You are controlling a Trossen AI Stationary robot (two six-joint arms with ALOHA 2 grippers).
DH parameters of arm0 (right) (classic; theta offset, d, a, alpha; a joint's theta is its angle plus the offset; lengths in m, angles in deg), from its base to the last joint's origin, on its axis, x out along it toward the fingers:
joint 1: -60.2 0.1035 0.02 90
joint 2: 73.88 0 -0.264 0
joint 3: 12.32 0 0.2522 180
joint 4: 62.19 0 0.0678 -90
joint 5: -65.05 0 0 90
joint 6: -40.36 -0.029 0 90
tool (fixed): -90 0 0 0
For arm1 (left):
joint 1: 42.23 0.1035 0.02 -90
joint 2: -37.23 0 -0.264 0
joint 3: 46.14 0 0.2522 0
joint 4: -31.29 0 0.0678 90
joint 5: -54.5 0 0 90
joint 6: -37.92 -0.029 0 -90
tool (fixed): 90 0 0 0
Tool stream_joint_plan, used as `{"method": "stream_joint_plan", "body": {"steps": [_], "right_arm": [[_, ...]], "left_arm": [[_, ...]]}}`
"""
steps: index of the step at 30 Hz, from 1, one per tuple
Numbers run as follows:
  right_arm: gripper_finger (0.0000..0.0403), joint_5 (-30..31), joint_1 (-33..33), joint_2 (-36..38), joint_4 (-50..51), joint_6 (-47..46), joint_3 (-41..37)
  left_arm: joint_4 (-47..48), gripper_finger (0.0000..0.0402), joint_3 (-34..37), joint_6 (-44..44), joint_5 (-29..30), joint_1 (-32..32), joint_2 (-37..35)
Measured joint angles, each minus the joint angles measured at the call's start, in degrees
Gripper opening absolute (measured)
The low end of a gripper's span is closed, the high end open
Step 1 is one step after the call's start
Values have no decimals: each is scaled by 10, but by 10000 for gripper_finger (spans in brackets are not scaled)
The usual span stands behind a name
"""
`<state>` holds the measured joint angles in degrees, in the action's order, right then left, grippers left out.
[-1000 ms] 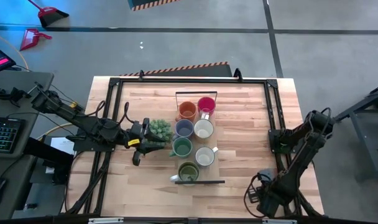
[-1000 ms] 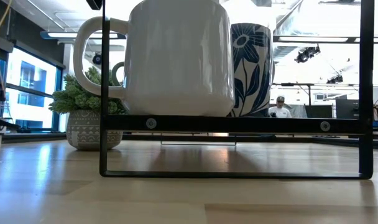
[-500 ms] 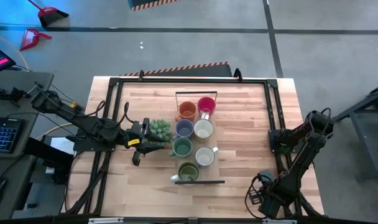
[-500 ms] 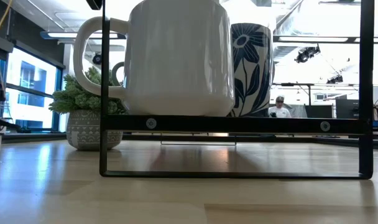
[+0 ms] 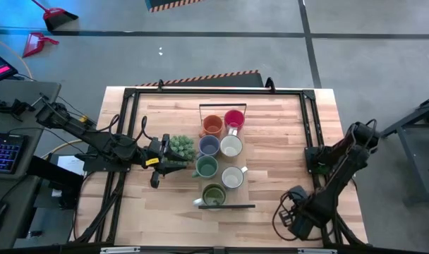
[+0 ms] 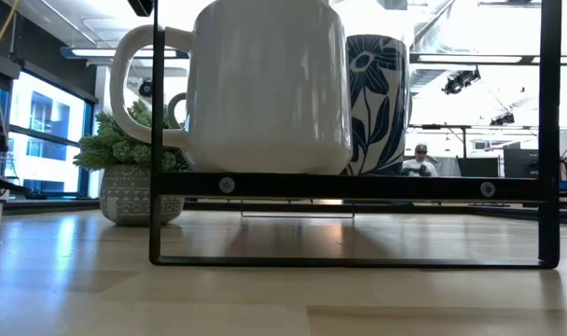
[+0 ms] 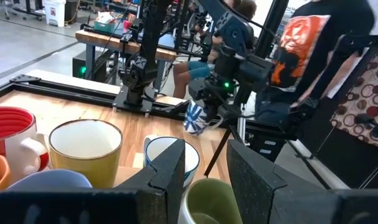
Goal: Place coffee mugs
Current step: Put the blue mug on the shelf
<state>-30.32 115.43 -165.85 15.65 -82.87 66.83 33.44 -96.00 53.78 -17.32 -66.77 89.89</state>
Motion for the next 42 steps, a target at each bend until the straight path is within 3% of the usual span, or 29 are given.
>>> {"method": "stream_joint_plan", "body": {"steps": [15,28,35,42], "right_arm": [[0,80,-97,73,90,228,0],[0,92,-202,81,27,549,0],[0,52,-227,81,-60,699,0],[0,-18,-231,78,-69,732,1]], "left_arm": [[-1,106,0,5,0,0,0],[1,106,0,5,0,0,0],[2,106,0,5,3,0,0],[2,106,0,5,4,0,0]]}}
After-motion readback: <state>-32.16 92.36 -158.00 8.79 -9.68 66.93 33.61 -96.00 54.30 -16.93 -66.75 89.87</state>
